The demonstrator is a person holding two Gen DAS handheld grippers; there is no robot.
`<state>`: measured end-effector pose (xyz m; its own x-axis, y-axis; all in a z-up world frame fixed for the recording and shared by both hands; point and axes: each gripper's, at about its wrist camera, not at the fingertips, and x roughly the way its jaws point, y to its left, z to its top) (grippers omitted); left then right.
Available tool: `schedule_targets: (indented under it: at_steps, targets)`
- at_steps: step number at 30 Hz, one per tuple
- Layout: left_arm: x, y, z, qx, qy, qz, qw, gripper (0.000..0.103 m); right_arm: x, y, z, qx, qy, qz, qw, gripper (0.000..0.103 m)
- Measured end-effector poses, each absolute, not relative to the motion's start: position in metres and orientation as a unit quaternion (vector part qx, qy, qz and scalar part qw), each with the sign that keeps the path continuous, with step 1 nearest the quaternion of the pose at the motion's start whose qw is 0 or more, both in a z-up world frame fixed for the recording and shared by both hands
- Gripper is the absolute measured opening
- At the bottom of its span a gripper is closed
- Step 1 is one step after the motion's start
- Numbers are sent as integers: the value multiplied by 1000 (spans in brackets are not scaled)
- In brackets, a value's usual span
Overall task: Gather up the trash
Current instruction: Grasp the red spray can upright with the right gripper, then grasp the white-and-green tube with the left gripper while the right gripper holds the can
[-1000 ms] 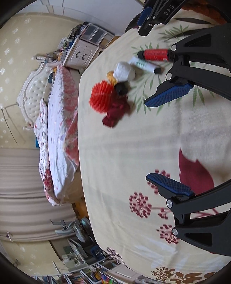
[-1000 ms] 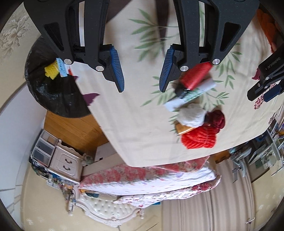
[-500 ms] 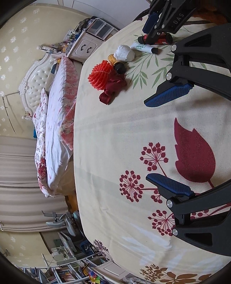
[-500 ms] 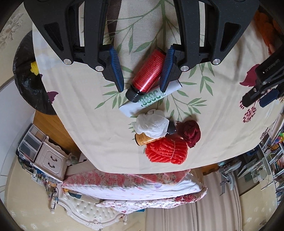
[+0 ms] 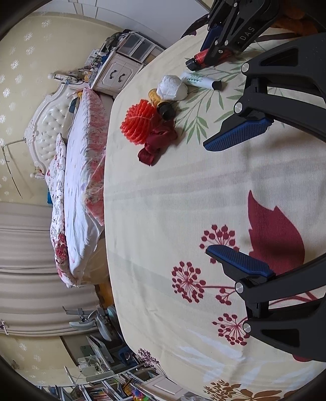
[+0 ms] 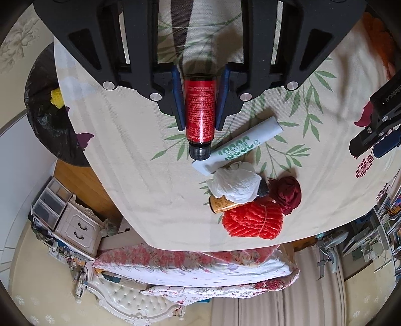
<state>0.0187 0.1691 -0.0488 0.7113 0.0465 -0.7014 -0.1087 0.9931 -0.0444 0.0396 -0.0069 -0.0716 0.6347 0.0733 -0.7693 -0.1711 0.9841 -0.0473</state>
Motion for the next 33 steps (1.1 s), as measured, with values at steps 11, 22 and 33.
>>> schedule_targets:
  at_steps: [11,22,33]
  targets:
    - [31,127,-51,-17,384,-3,923,75,53,-51,-75,-38,426,32,903,23]
    - [49,82,-52,12,388,-52,920,75,61,-73,-75,-21,424,26,905,23]
    - [69,51,-59,40,412,-93,906,72,63,-79,-75,-11,423,33,905,23]
